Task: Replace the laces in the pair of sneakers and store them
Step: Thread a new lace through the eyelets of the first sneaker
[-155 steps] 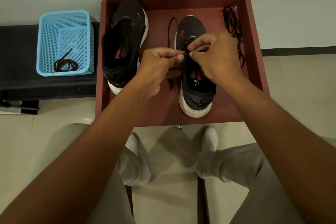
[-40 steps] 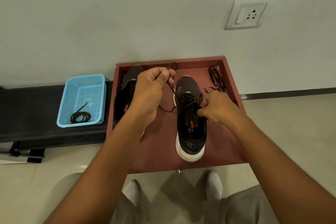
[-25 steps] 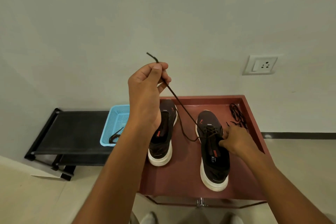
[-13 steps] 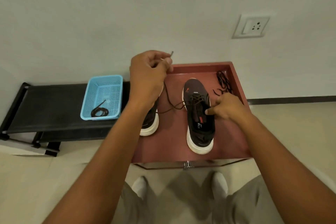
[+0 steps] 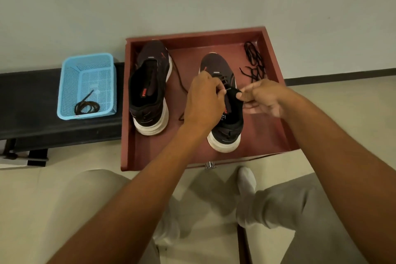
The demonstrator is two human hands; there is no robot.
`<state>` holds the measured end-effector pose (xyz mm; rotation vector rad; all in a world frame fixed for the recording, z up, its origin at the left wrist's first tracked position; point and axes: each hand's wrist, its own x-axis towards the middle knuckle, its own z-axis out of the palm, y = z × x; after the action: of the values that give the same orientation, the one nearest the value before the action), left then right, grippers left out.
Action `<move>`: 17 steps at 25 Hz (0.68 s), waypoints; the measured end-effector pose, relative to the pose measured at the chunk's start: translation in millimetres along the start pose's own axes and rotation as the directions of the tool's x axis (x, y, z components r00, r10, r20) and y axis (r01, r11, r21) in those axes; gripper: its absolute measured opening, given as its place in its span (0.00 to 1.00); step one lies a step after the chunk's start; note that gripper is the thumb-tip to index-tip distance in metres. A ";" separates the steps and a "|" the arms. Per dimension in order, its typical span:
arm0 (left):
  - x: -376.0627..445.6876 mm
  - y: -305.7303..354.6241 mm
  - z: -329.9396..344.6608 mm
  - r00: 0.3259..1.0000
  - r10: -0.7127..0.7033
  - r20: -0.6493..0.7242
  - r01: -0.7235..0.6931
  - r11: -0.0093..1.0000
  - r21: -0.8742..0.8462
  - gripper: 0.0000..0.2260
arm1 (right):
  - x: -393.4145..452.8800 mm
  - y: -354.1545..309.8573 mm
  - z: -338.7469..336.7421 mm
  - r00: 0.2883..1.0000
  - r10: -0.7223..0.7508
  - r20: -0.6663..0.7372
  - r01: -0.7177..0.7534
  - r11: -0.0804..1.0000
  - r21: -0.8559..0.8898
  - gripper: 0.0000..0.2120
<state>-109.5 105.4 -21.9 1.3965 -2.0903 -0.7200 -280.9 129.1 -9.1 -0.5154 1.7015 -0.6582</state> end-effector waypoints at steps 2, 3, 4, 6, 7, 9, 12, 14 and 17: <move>0.1 -7.0 9.0 0.999 0.032 -0.018 -0.031 0.999 0.041 0.02 | 2.2 1.3 -1.7 0.999 0.018 0.029 -0.019 0.999 0.037 0.17; 0.4 -10.1 13.3 0.999 0.042 -0.027 -0.040 0.997 0.068 0.02 | 3.6 2.4 -2.2 0.999 0.026 0.042 -0.028 0.998 0.052 0.18; 0.2 -11.5 16.5 0.998 0.048 -0.032 -0.045 0.995 0.094 0.03 | 4.6 4.0 -2.6 0.998 0.031 0.054 -0.035 0.997 0.066 0.18; 1.2 -11.0 21.6 0.998 0.053 -0.031 -0.049 0.990 0.135 0.03 | 7.0 6.2 -5.1 0.997 0.031 0.068 -0.037 0.995 0.091 0.16; 1.6 -10.7 23.1 0.998 0.054 -0.030 -0.049 0.987 0.153 0.04 | 8.2 7.3 -6.3 0.997 0.028 0.073 -0.035 0.994 0.101 0.15; 2.4 -11.2 23.5 0.997 0.063 -0.036 -0.056 0.984 0.168 0.04 | 10.0 8.4 -7.3 0.997 0.008 0.078 -0.017 0.994 0.112 0.14; 2.6 -14.3 25.7 0.995 0.088 -0.053 -0.078 0.983 0.167 0.04 | 12.9 9.4 -6.3 0.998 -0.021 0.064 0.015 0.997 0.081 0.11; 2.5 -15.4 27.1 0.993 0.096 -0.063 -0.084 0.981 0.174 0.05 | 12.3 9.8 -5.6 0.997 -0.044 0.063 0.042 0.999 0.029 0.08; 3.5 -14.9 28.8 0.991 0.114 -0.068 -0.099 0.977 0.187 0.05 | 7.7 7.8 -4.3 0.997 -0.067 0.045 0.067 0.998 -0.003 0.08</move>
<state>-120.3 101.3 -52.4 1.3714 -2.1955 -0.4322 -286.7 130.5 -19.2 -0.5885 1.6493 -0.6864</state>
